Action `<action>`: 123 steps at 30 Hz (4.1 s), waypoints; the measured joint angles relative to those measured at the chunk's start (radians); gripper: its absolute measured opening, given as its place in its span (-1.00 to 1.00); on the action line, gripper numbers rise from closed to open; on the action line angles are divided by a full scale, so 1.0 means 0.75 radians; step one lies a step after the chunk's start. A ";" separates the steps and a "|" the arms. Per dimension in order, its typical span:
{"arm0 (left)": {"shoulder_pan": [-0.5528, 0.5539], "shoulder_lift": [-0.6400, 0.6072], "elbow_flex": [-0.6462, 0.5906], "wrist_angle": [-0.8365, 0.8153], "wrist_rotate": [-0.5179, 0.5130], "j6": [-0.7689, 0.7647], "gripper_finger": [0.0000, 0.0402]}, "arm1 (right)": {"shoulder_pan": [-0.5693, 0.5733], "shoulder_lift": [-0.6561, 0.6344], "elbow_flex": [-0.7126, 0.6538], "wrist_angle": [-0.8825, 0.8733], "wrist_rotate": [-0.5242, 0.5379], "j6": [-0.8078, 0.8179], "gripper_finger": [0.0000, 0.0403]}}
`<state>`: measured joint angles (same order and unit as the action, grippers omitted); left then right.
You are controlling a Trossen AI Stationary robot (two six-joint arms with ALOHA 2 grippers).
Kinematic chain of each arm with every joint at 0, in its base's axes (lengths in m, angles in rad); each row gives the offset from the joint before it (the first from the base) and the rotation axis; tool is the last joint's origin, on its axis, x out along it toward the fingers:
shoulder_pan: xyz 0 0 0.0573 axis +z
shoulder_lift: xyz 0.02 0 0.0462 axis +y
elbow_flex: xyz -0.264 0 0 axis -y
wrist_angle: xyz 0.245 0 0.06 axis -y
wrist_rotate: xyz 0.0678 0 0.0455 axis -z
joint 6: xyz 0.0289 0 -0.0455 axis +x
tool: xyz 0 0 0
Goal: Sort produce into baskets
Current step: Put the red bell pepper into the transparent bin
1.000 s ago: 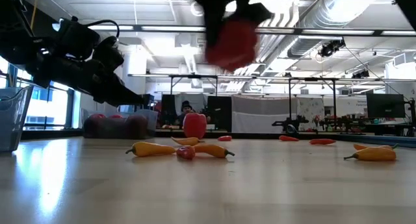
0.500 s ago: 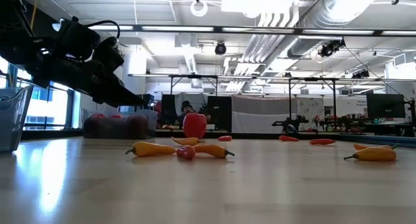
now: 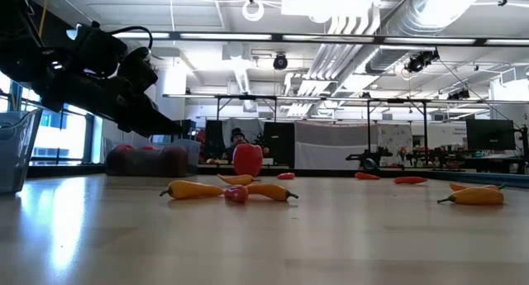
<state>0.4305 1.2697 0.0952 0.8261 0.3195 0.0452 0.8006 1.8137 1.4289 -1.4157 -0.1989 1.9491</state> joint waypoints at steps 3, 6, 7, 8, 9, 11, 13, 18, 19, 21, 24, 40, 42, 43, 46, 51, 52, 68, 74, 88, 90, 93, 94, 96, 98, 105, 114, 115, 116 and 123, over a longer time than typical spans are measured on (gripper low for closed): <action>0.000 0.000 0.000 0.000 -0.001 -0.004 -1.00 | 0.002 -0.001 -0.071 0.074 0.000 -0.026 0.24; 0.000 0.000 0.000 0.000 -0.001 -0.010 -1.00 | 0.001 -0.001 -0.119 0.101 0.000 -0.027 0.26; 0.000 0.000 0.000 0.000 -0.001 -0.011 -1.00 | 0.001 -0.001 -0.128 0.105 0.003 -0.026 0.31; 0.000 0.000 0.000 0.000 -0.001 -0.011 -1.00 | 0.001 -0.001 -0.135 0.110 0.005 -0.026 0.38; 0.000 0.000 0.000 0.000 -0.001 -0.011 -1.00 | 0.000 -0.001 -0.138 0.108 0.005 -0.027 0.45; 0.000 0.000 0.000 0.000 -0.001 -0.011 -1.00 | -0.006 -0.001 -0.138 0.109 0.006 -0.051 0.60; 0.000 0.000 0.000 0.000 -0.001 -0.011 -1.00 | -0.013 -0.001 -0.136 0.110 0.004 -0.077 0.71; 0.000 0.000 0.000 0.000 -0.001 -0.011 -1.00 | -0.044 -0.002 -0.135 0.122 -0.025 -0.168 0.81; 0.000 0.000 0.000 0.000 -0.001 -0.014 -1.00 | -0.051 -0.002 -0.133 0.124 -0.026 -0.190 0.81; 0.000 0.000 0.000 -0.004 -0.001 -0.021 -1.00 | -0.068 -0.002 -0.108 0.117 -0.025 -0.244 0.82; 0.000 0.000 0.000 -0.028 -0.002 -0.023 -1.00 | -0.101 -0.002 -0.037 0.054 0.025 -0.308 0.79; 0.035 0.000 -0.001 -0.020 -0.001 -0.045 -1.00 | -0.719 -0.003 -0.159 0.765 0.601 -1.267 -0.88; 0.037 0.000 -0.001 -0.020 -0.001 -0.046 -1.00 | -0.835 -0.002 -0.227 1.038 0.590 -1.449 -0.83; 0.037 0.000 -0.001 -0.023 -0.001 -0.046 -1.00 | -0.892 -0.002 -0.256 1.171 0.574 -1.535 -0.84; 0.037 0.000 -0.001 -0.027 -0.001 -0.050 -1.00 | -1.054 -0.002 -0.308 1.517 0.523 -1.756 -0.92; 0.037 0.000 -0.001 -0.028 -0.001 -0.048 -1.00 | -1.287 -0.002 -0.286 1.753 0.510 -2.003 -0.95; 0.037 0.000 -0.001 -0.028 -0.003 -0.048 -1.00 | -1.329 -0.002 -0.270 1.761 0.512 -2.030 -0.92; 0.037 0.000 -0.001 -0.023 -0.090 -0.045 -1.00 | -1.685 0.288 0.228 1.528 0.381 -2.401 0.02; 0.037 0.000 -0.001 -0.023 -0.093 -0.045 -1.00 | -1.749 0.431 0.435 1.437 0.348 -2.496 0.11; 0.037 0.000 -0.001 -0.026 -0.093 -0.047 -1.00 | -1.833 0.710 0.785 1.216 0.216 -2.504 0.11; 0.037 0.000 -0.001 -0.026 -0.093 -0.049 -1.00 | -1.836 0.723 0.793 1.193 0.207 -2.502 0.08; 0.037 0.000 -0.001 -0.027 -0.093 -0.049 -1.00 | -1.836 0.724 0.793 1.185 0.213 -2.501 -0.07; 0.037 0.000 -0.001 -0.027 -0.093 -0.048 -1.00 | -1.836 0.724 0.793 1.189 0.213 -2.502 -0.15; 0.037 0.000 -0.001 -0.027 -0.093 -0.048 -1.00 | -1.836 0.724 0.792 1.184 0.217 -2.502 -0.35; 0.037 0.000 -0.001 -0.027 -0.094 -0.048 -1.00 | -1.836 0.724 0.792 1.185 0.213 -2.504 -0.58; 0.037 0.000 -0.001 -0.028 -0.094 -0.056 -1.00 | -1.815 0.698 0.842 1.085 0.223 -2.538 -0.88; 0.037 0.000 -0.001 -0.028 -0.095 -0.056 -1.00 | -1.643 0.560 0.968 0.776 0.231 -2.550 -0.96; 0.036 0.000 -0.001 -0.028 -0.095 -0.056 -1.00 | -1.612 0.543 0.968 0.737 0.248 -2.535 -0.96; 0.037 0.000 -0.001 -0.029 -0.095 -0.056 -1.00 | -1.581 0.526 0.968 0.695 0.269 -2.516 -0.97; 0.036 0.000 -0.001 -0.029 -0.095 -0.056 -1.00 | -1.314 0.489 0.970 0.381 0.394 -2.316 -0.98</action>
<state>0.4576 1.2697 0.0948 0.8043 0.2481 0.0029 -0.1848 2.1803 2.1563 -1.1303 0.0965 0.2122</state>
